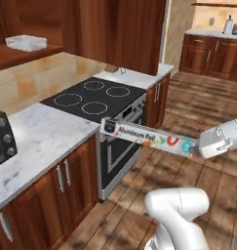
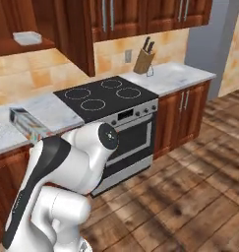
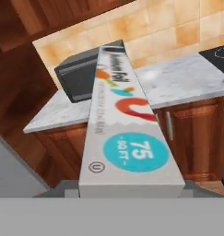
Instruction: Retrieve the tupperware and aluminum foil from the cabinet and place them on the dining counter near the plate with lemon wedge and fish to prepare for storing leftovers.
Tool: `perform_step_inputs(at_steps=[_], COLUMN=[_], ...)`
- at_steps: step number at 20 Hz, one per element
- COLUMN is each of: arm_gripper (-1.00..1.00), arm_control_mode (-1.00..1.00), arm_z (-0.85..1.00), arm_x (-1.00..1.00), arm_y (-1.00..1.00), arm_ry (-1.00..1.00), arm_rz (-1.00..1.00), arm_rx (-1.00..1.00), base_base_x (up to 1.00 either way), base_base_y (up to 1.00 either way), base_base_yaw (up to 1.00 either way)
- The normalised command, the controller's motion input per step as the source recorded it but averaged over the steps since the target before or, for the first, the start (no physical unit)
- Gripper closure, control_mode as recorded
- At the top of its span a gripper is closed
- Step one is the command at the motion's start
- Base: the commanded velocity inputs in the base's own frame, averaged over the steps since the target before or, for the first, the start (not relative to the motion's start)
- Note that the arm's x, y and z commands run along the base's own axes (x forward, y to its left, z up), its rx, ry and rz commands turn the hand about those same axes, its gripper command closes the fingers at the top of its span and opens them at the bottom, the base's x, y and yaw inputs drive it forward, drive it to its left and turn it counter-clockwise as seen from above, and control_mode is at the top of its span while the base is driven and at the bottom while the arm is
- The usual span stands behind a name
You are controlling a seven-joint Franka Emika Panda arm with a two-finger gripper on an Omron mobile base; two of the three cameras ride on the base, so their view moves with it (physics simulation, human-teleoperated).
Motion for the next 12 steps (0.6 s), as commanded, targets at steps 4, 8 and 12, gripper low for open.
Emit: perform_step_inputs(at_steps=[4, 8, 12], arm_gripper=[1.0, 1.0, 1.0], arm_control_mode=[1.0, 1.0, 1.0], arm_z=[0.0, 0.0, 0.0], arm_x=[0.0, 0.0, 0.0], arm_y=[0.0, 0.0, 0.0], arm_ry=[0.0, 0.0, 0.0], arm_rz=[0.0, 0.0, 0.0], arm_rx=[0.0, 0.0, 0.0], base_base_x=[0.0, 0.0, 0.0], base_base_y=[-0.13, -0.22, -0.2], base_base_yaw=[-0.94, -0.92, -0.95])
